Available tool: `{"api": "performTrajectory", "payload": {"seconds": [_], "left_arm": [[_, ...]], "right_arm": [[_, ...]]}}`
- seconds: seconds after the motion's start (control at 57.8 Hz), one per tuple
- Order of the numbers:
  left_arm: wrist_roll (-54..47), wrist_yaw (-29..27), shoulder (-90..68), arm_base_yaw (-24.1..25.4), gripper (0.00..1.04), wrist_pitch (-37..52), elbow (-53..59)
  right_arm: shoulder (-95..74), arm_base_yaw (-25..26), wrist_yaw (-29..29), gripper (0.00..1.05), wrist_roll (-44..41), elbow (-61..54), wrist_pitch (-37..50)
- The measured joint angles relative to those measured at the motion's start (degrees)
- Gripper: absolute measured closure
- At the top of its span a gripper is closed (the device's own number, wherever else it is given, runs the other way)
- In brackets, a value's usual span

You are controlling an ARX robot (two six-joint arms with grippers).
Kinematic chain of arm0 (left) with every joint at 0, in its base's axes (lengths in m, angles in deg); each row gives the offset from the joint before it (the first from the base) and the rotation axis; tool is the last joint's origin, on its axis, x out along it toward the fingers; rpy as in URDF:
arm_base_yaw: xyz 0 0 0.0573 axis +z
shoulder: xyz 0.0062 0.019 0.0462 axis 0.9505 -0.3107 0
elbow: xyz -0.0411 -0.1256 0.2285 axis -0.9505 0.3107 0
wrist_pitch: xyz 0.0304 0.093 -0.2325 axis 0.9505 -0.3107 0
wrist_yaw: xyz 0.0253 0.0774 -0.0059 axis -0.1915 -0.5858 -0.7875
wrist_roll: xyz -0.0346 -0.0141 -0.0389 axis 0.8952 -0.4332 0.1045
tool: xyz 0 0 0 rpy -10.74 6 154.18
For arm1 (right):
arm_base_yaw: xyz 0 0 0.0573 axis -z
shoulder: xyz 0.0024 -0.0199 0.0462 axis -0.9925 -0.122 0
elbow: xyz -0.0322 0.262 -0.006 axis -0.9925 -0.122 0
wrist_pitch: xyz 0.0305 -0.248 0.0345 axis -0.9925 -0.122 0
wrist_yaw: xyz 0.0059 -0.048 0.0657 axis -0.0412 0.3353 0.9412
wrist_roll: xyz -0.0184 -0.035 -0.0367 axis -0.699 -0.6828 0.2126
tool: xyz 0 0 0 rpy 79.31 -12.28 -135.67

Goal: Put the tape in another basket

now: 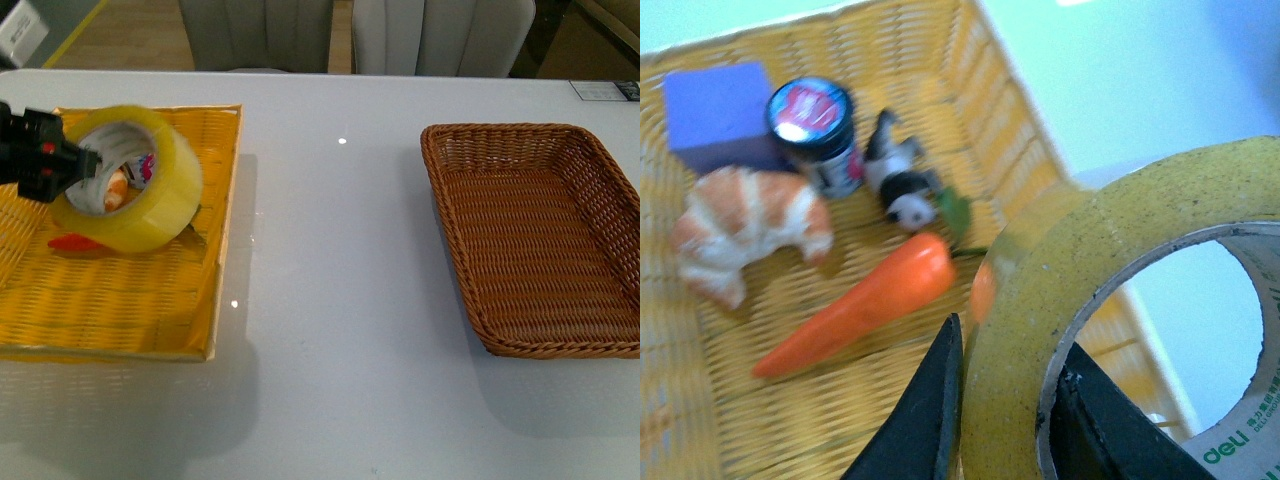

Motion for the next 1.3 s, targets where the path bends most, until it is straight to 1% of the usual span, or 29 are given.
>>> {"api": "performTrajectory", "payload": {"seconds": [0.035,0.139,0.329,0.398,0.485,0.623,0.814,0.831,0.866,0.918,0.952,0.97,1.004,1.039,1.056,1.091,1.177,1.212,1.299], "left_arm": [[1.9,1.0,1.5,-1.7,0.89,-1.0,-0.5],[5.9,1.3,3.9,-6.3,0.89,-2.4,-2.3],[10.8,-1.8,5.2,-15.5,0.89,-4.0,-6.6],[12.7,-2.6,5.2,-19.9,0.89,-4.7,-8.3],[14.4,-3.0,5.2,-23.4,0.89,-5.1,-9.4],[16.9,-3.1,5.2,-26.6,0.89,-5.6,-10.2],[18.1,-3.5,5.2,-28.2,0.89,-6.1,-10.3],[18.1,-3.5,5.2,-28.2,0.89,-6.1,-10.3],[18.2,-3.5,5.2,-28.3,0.89,-6.1,-10.3],[18.3,-3.5,5.2,-28.4,0.89,-6.3,-10.3],[18.3,-3.5,5.2,-28.5,0.89,-6.3,-10.4],[18.3,-3.4,5.2,-28.6,0.89,-6.3,-10.4],[18.3,-3.3,5.2,-28.7,0.89,-6.4,-10.4],[18.3,-3.3,5.2,-28.7,0.89,-6.5,-10.4],[18.3,-3.3,5.2,-28.8,0.89,-6.6,-10.4],[18.3,-3.3,5.2,-28.8,0.89,-6.8,-10.4],[18.4,-3.3,5.2,-28.7,0.89,-7.1,-10.6],[18.4,-3.3,5.2,-28.7,0.89,-7.1,-10.6],[18.7,-3.2,5.2,-28.7,0.89,-7.5,-10.7]], "right_arm": [[0.0,0.0,0.0,0.09,0.0,0.0,0.0],[0.0,0.0,0.0,0.09,0.0,0.0,0.0],[0.0,0.0,0.0,0.09,0.0,0.0,0.0],[0.0,0.0,0.0,0.09,0.0,0.0,0.0],[0.0,0.0,0.0,0.09,0.0,0.0,0.0],[0.0,0.0,0.0,0.09,0.0,0.0,0.0],[-0.1,0.0,-0.2,0.09,0.0,0.1,-0.1],[-1.3,-0.3,-1.2,0.09,1.0,0.7,-2.4],[-5.7,-1.2,-3.1,0.09,5.3,4.1,-10.7],[-13.9,-2.3,-3.6,0.09,10.3,8.5,-18.7],[-18.3,-3.2,-2.6,0.09,13.7,10.0,-19.9],[-19.6,-3.5,-2.1,0.09,14.1,10.4,-19.8],[-22.9,-4.3,-0.3,0.09,17.0,11.4,-18.5],[-26.5,-5.1,2.4,0.09,19.6,12.5,-15.4],[-26.9,-5.3,2.8,0.09,19.9,12.6,-15.0],[-30.3,-5.9,6.1,0.09,22.2,13.7,-10.6],[-35.4,-6.6,11.2,0.09,24.8,14.7,-3.2],[-38.4,-6.8,13.8,0.09,26.1,14.9,1.2],[-46.8,-7.3,17.7,0.09,28.7,15.0,11.8]]}}
